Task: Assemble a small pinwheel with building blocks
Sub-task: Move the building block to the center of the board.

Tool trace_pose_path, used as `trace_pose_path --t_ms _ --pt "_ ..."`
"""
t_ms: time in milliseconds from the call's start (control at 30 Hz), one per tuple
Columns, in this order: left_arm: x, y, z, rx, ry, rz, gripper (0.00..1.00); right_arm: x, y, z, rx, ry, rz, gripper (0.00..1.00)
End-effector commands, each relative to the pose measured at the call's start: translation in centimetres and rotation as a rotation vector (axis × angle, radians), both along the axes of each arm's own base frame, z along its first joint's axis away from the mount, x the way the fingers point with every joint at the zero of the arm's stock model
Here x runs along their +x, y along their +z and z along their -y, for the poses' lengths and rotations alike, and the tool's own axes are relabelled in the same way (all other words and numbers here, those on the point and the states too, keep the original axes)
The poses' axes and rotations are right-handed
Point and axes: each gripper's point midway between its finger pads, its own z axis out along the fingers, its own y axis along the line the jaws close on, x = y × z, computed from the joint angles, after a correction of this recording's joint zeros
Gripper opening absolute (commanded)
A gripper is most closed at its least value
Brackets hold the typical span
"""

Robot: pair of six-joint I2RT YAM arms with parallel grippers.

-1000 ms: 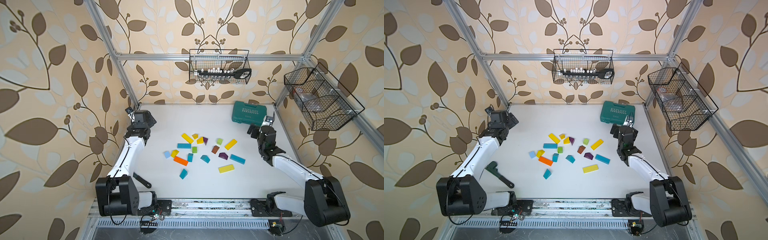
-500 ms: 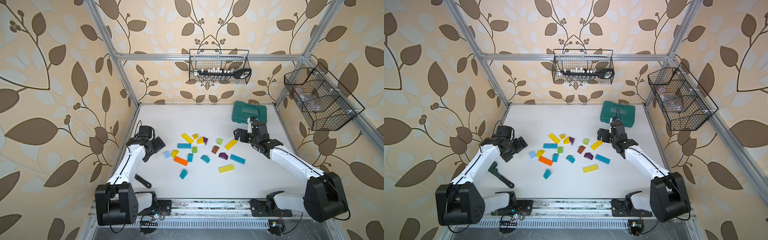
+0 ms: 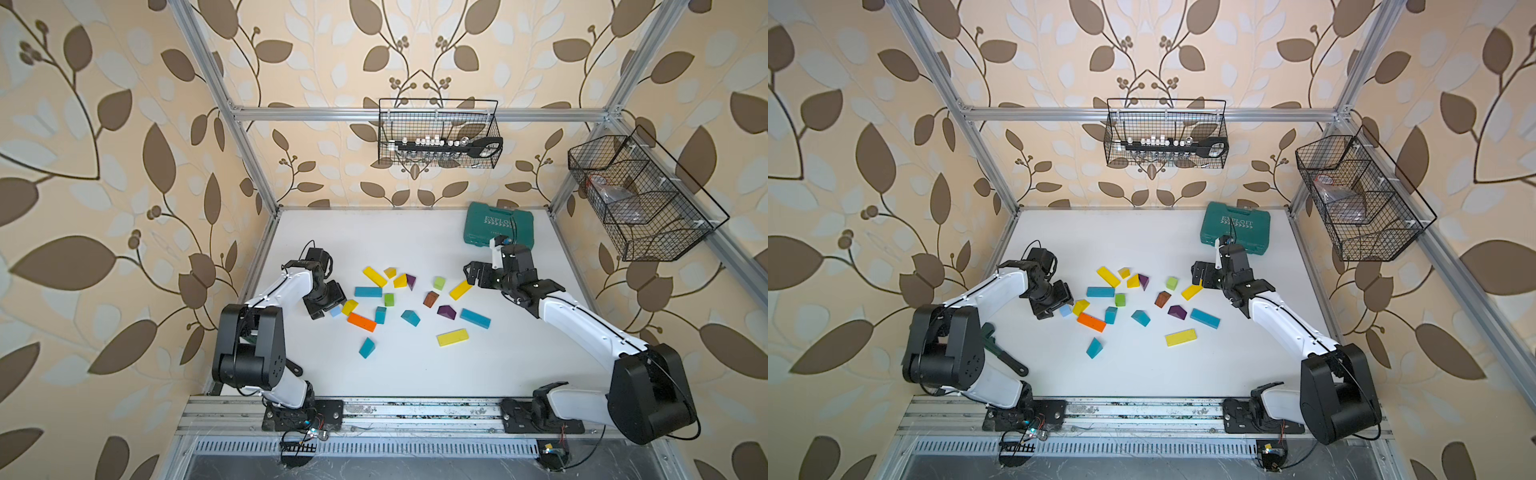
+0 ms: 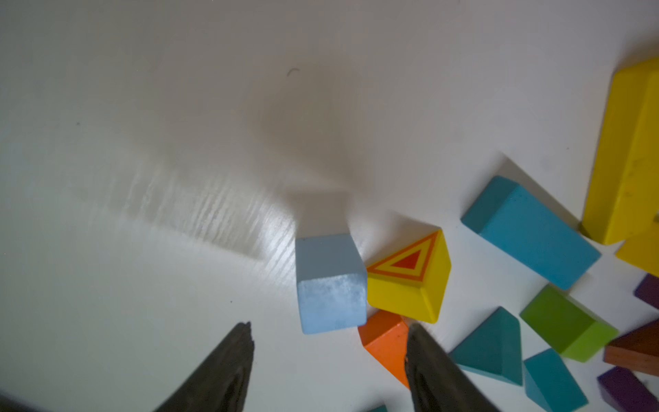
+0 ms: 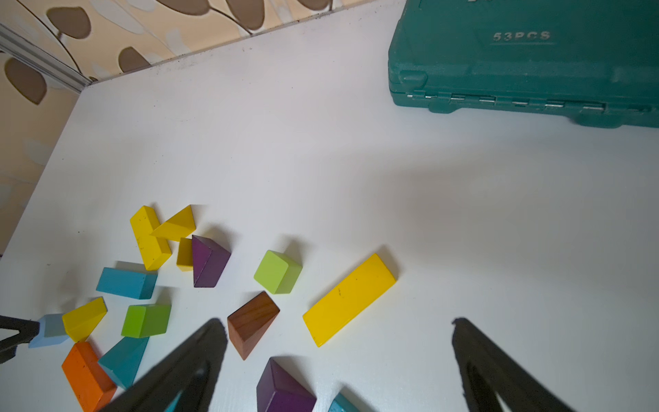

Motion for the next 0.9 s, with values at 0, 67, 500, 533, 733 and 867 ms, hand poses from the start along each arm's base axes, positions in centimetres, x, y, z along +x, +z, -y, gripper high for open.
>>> trace_pose_path --t_ms 0,67,500,533,733,867 --pt "0.5 -0.3 0.3 -0.001 -0.032 -0.023 0.62 -0.5 -1.2 -0.2 -0.008 0.022 -0.028 1.00" --pt "0.9 -0.8 0.5 -0.004 -0.034 -0.034 0.58 -0.5 -1.2 -0.1 -0.011 0.022 -0.026 1.00" --pt "4.0 -2.4 5.2 -0.034 -0.110 -0.059 0.43 -0.6 -2.4 0.6 -0.040 -0.013 -0.056 1.00" --pt "4.3 -2.4 5.6 -0.032 -0.118 -0.053 0.43 -0.6 -2.3 0.6 -0.041 -0.012 -0.054 1.00" --pt "6.2 -3.0 8.8 -0.038 -0.181 -0.055 0.41 -0.8 -2.3 0.9 -0.051 -0.020 -0.057 1.00" --pt "7.5 -3.4 12.2 -0.050 -0.234 -0.054 0.38 -0.9 -2.4 1.0 -0.056 -0.020 -0.064 1.00"
